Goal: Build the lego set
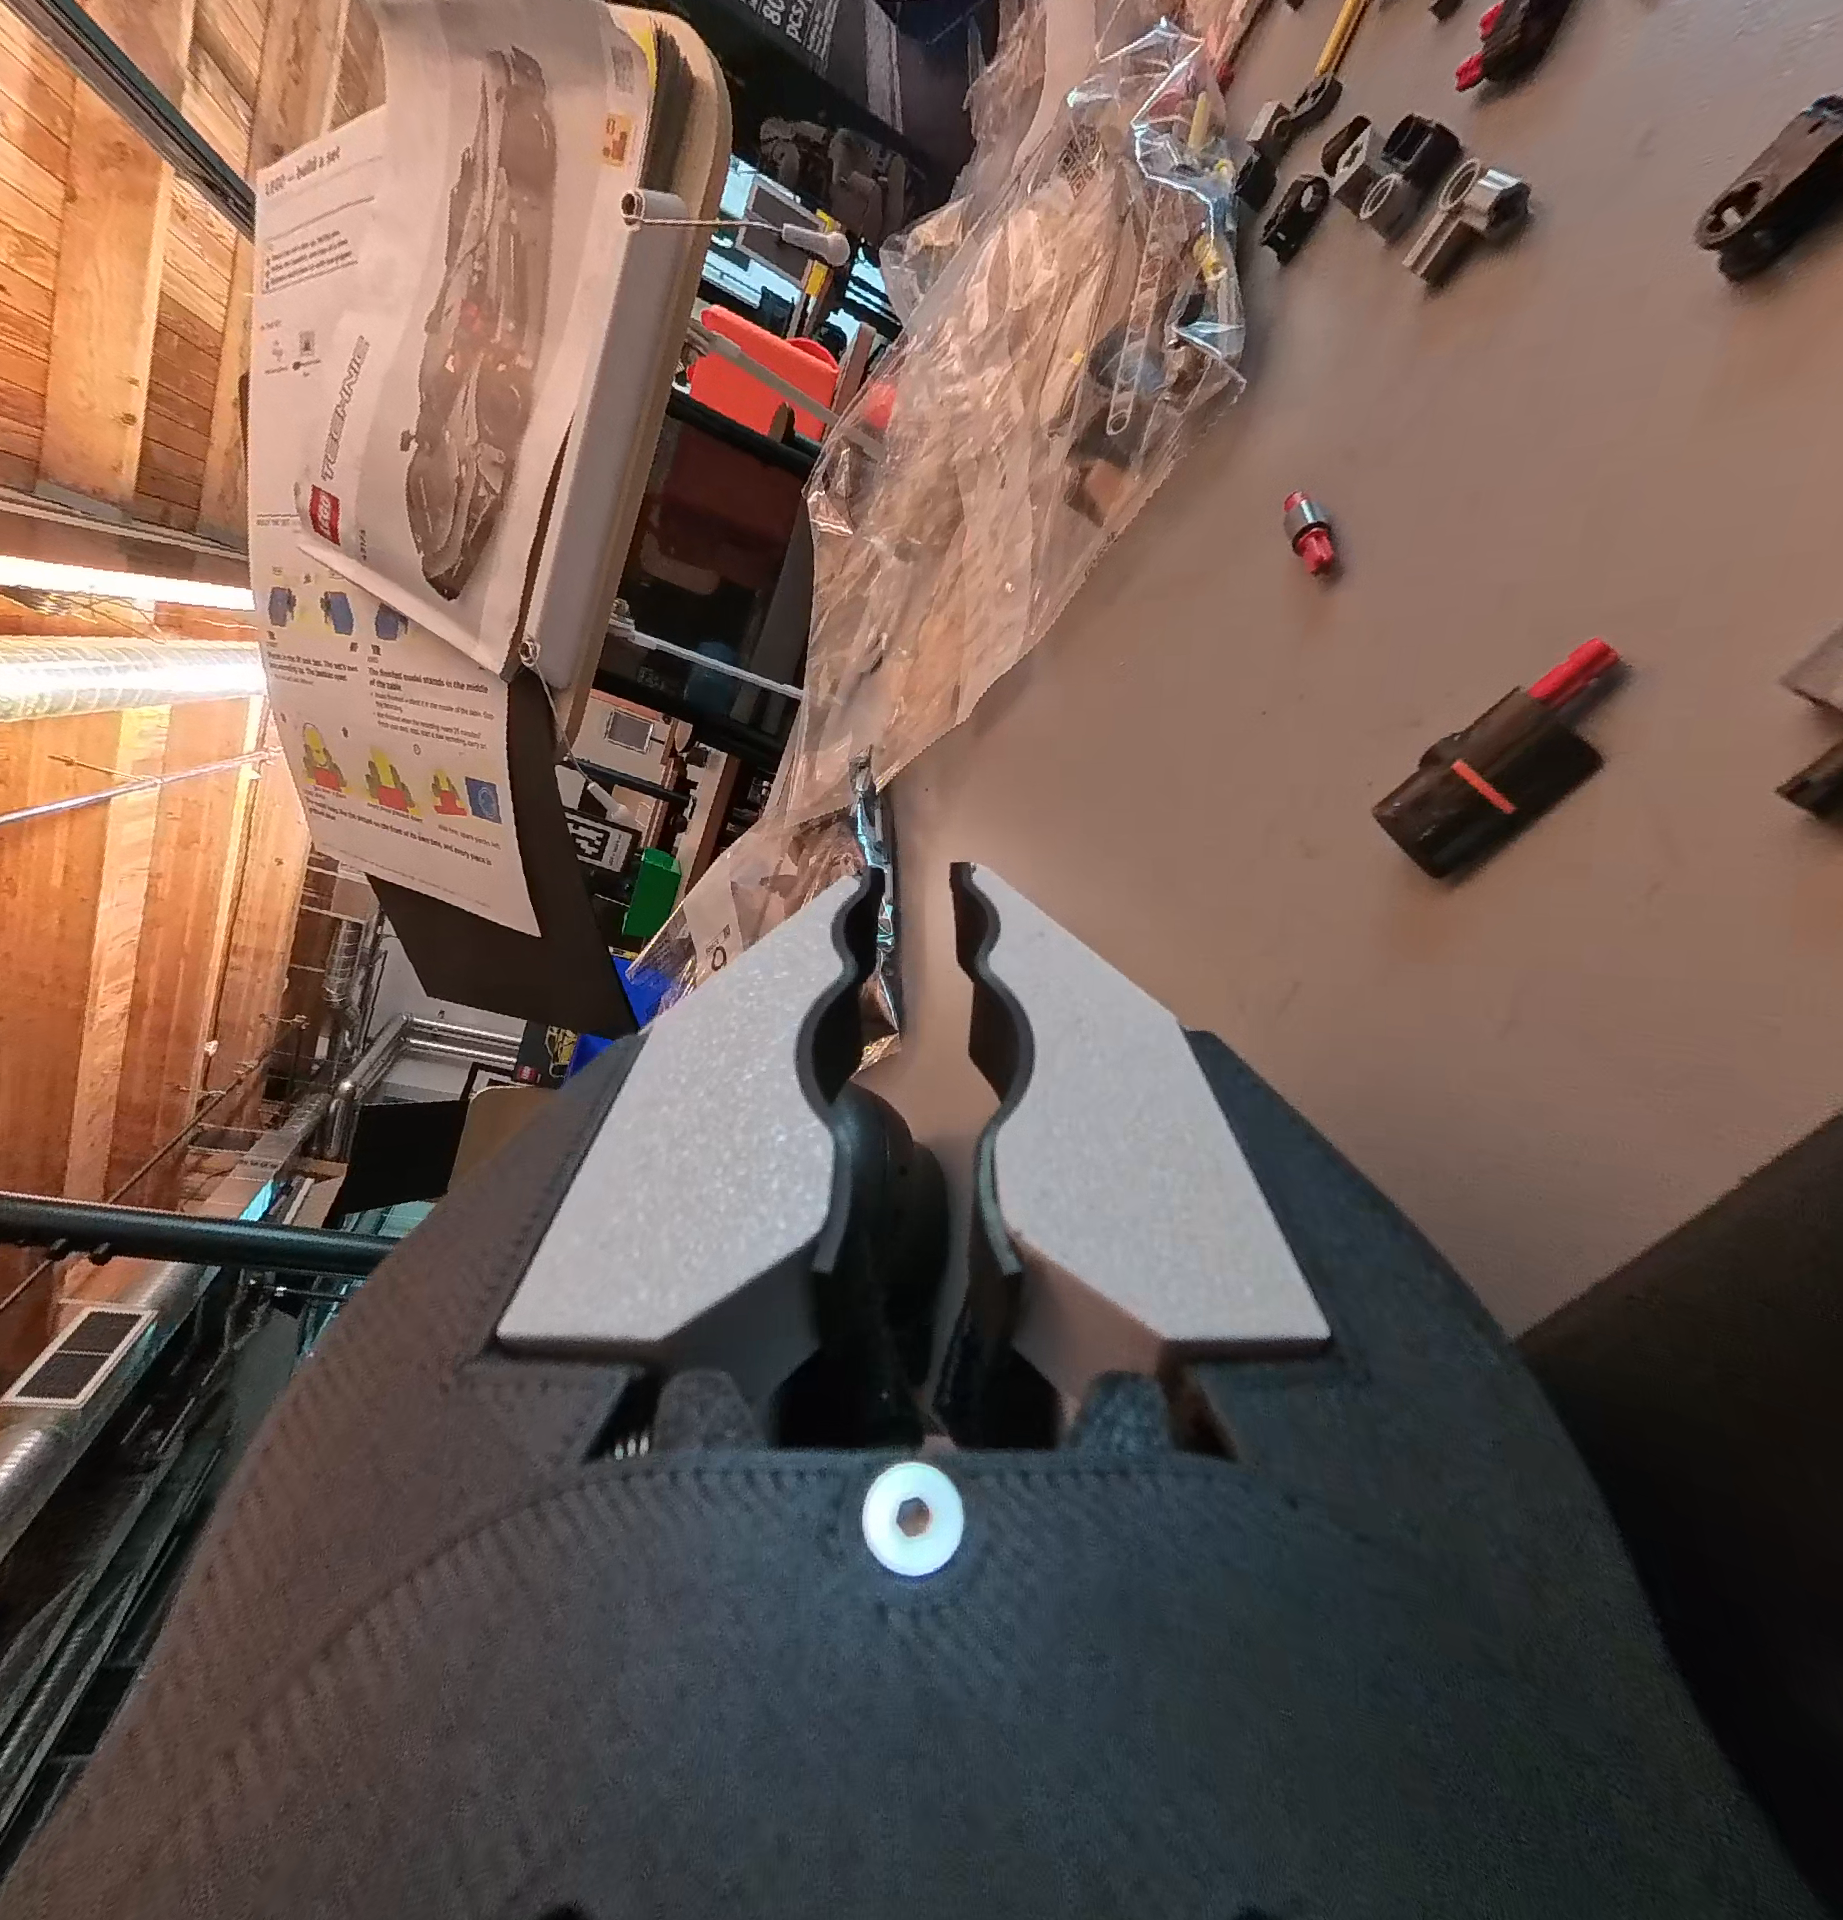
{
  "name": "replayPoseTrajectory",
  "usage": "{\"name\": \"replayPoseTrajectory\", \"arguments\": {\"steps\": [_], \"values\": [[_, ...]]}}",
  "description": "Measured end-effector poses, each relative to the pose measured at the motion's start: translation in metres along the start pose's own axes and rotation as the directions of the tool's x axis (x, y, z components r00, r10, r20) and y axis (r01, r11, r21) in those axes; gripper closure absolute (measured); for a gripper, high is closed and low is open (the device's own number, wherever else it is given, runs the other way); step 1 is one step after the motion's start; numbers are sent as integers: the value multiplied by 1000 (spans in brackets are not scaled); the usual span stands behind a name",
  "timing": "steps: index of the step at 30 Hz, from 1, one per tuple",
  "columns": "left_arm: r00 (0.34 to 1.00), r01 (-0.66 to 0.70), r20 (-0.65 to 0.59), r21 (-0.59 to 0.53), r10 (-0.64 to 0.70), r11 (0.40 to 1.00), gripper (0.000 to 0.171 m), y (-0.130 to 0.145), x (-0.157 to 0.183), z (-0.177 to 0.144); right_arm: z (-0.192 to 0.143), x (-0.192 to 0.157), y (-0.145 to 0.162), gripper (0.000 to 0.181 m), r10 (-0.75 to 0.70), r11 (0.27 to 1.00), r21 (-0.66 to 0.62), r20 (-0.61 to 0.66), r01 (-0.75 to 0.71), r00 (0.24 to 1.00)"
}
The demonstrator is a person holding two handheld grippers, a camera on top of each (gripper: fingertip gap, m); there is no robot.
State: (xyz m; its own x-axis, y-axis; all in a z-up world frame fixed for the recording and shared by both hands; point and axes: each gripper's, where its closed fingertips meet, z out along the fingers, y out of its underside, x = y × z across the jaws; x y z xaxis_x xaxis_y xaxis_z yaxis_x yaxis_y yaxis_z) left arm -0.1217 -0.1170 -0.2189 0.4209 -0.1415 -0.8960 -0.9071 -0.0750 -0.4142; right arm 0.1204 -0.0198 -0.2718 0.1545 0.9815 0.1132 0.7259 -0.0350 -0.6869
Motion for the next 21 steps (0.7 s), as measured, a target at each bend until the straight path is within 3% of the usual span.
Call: {"name": "replayPoseTrajectory", "arguments": {"steps": [4, 7, 10, 16, 19, 21], "values": [[1000, -1, 7, 4, 1, 1000, 159, 0, -1, -1, -17, -18, -17, 115, -15, 999, 50, 45, 13, 999], [1000, 3, 3, 3, -3, 1000, 159, 0, -1, 0, -32, -50, -18, 145, -56, 997, 58, 99, 50, 994], [1000, 6, -5, -2, -6, 1000, 158, 1, 0, 1, -35, -103, -16, 181, -117, 991, 85, 228, 100, 966], [1000, 2, 4, 1, -2, 1000, 158, 0, -1, 0, -6, -137, -14, 181, -139, 990, 64, 314, 125, 939], [1000, 0, 11, 5, 0, 1000, 158, -1, -1, -1, 8, -122, -22, 181, -158, 987, 66, 273, 145, 949], [1000, 2, 10, 5, -2, 1000, 158, 0, -2, 0, 20, -89, -28, 181, -136, 990, 42, 146, 132, 980]]}}
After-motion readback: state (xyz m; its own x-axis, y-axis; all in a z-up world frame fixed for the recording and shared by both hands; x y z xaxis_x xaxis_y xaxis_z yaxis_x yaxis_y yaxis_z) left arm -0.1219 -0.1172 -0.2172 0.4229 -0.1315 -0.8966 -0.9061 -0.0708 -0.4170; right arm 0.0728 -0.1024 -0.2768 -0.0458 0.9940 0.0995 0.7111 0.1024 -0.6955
